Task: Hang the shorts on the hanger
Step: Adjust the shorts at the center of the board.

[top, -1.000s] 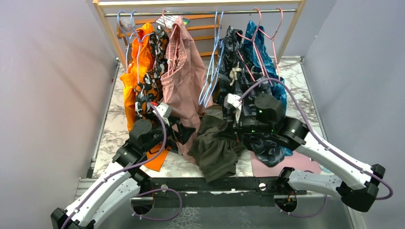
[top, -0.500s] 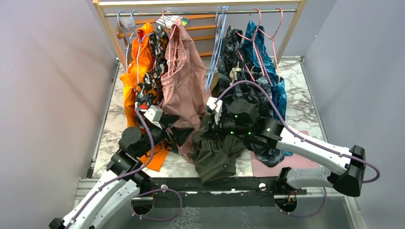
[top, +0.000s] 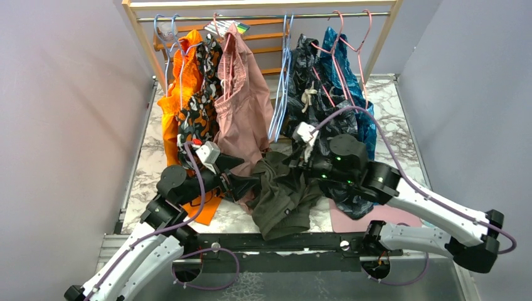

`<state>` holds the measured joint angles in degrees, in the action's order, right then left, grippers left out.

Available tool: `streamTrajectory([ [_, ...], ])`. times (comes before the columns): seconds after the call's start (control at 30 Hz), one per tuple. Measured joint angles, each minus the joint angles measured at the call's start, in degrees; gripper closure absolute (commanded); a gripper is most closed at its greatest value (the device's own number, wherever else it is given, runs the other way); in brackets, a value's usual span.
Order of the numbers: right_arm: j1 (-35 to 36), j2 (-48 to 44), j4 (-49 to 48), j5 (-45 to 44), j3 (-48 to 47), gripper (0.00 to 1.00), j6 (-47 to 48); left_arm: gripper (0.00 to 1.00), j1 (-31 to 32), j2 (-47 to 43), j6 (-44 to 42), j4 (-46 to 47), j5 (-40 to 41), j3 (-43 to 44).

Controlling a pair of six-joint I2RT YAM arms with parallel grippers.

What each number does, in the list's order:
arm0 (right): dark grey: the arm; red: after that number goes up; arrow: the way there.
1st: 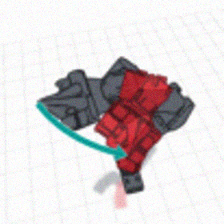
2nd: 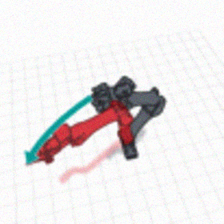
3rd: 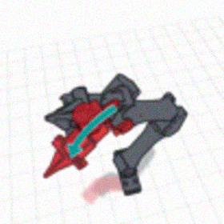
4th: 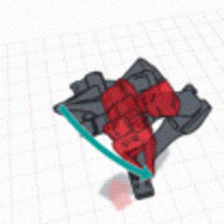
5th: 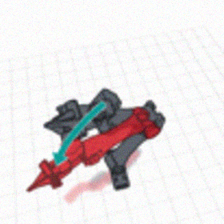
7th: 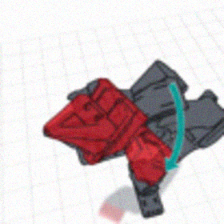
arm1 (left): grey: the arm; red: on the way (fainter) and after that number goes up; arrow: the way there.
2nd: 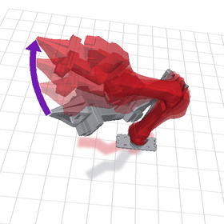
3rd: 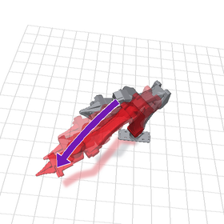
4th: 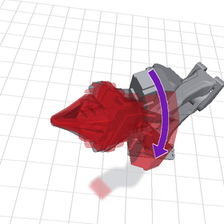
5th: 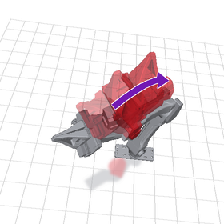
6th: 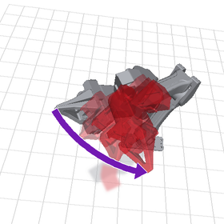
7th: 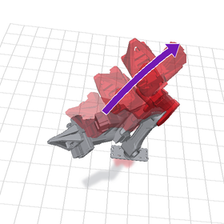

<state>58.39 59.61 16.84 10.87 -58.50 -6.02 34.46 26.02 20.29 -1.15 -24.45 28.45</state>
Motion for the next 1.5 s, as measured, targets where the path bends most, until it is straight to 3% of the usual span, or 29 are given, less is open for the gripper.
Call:
streamTrajectory([
  [0.3, 0.02, -10.23, 3.28, -1.36, 9.11, 0.34, -4.26, 0.01, 0.15, 7.87, 0.7, -3.26, -1.42, 4.79],
  [0.53, 0.0, -11.19, 6.08, -0.46, 14.67, 0.34, -6.97, 0.01, 3.34, 11.82, 2.23, -5.88, 0.81, 4.85],
  [0.97, 0.0, -12.66, 7.76, 2.14, 16.11, 0.36, -7.13, 0.01, 10.25, 13.44, 3.89, -5.62, 4.79, 3.74],
  [1.5, 0.0, -24.68, 2.62, -4.44, 24.81, 0.35, -12.33, 0.01, 32.85, 18.12, 2.75, -11.69, 30.62, 7.65],
])
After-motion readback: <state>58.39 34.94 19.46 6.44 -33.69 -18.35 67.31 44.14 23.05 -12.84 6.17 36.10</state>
